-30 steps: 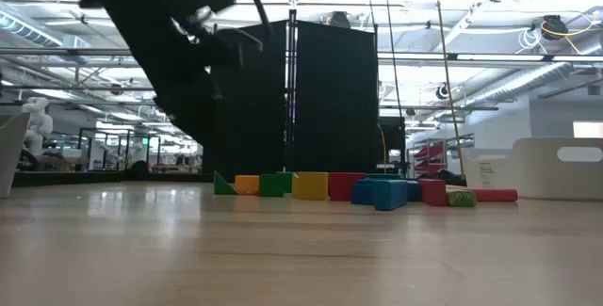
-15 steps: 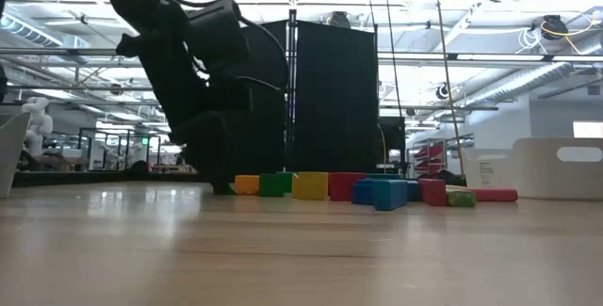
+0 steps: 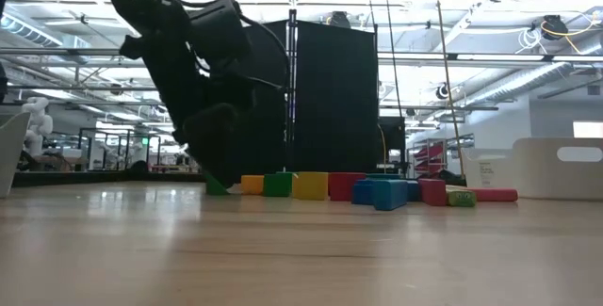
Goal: Sort blocks by size
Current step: Put the green triangle block into the gray bin
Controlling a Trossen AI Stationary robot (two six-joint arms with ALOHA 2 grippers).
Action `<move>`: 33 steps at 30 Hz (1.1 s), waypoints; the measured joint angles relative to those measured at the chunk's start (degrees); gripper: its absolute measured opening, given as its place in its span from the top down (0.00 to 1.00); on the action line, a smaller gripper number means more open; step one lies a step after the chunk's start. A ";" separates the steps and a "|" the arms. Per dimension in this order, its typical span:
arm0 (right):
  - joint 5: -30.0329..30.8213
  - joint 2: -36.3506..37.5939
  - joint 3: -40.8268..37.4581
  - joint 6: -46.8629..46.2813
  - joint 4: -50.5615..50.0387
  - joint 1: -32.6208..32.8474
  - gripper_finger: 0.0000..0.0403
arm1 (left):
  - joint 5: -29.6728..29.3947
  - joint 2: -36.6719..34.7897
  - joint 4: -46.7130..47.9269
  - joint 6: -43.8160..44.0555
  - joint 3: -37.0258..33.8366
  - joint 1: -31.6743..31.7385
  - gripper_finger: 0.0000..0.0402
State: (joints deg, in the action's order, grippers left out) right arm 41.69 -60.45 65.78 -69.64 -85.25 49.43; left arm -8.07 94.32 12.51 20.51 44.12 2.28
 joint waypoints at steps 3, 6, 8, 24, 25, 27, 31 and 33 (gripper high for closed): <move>0.35 0.00 0.00 0.02 0.02 0.01 1.00 | 0.85 -0.30 0.75 2.27 -0.07 -1.26 0.99; 0.35 0.00 0.00 -0.05 0.04 0.02 1.00 | 0.50 -2.22 0.70 4.58 -0.09 -2.85 0.99; 0.33 0.00 0.00 -0.13 0.18 0.01 1.00 | 0.22 -4.07 0.54 5.65 -0.09 -3.75 1.00; 0.48 0.00 -0.02 -0.20 4.81 0.00 1.00 | -0.77 -10.49 11.03 4.98 -0.09 -7.52 0.83; 0.48 0.00 -0.02 -0.20 4.91 0.01 1.00 | -0.73 -10.28 10.65 4.33 -0.09 -7.52 0.80; 0.55 0.00 -0.02 -0.20 5.20 0.01 0.99 | -0.72 -10.15 8.96 2.68 -0.07 -7.52 0.73; 0.58 0.00 -0.02 -1.59 5.35 0.01 0.95 | -0.80 -10.08 8.68 1.56 -0.07 -7.52 0.59; 0.57 0.00 -0.02 -1.71 5.35 0.00 0.92 | -0.86 -10.08 9.32 1.56 -0.07 -7.52 0.53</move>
State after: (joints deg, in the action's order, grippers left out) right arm 42.26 -60.45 65.76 -71.35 -79.90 49.43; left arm -8.93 84.25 21.83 22.06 44.05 -5.23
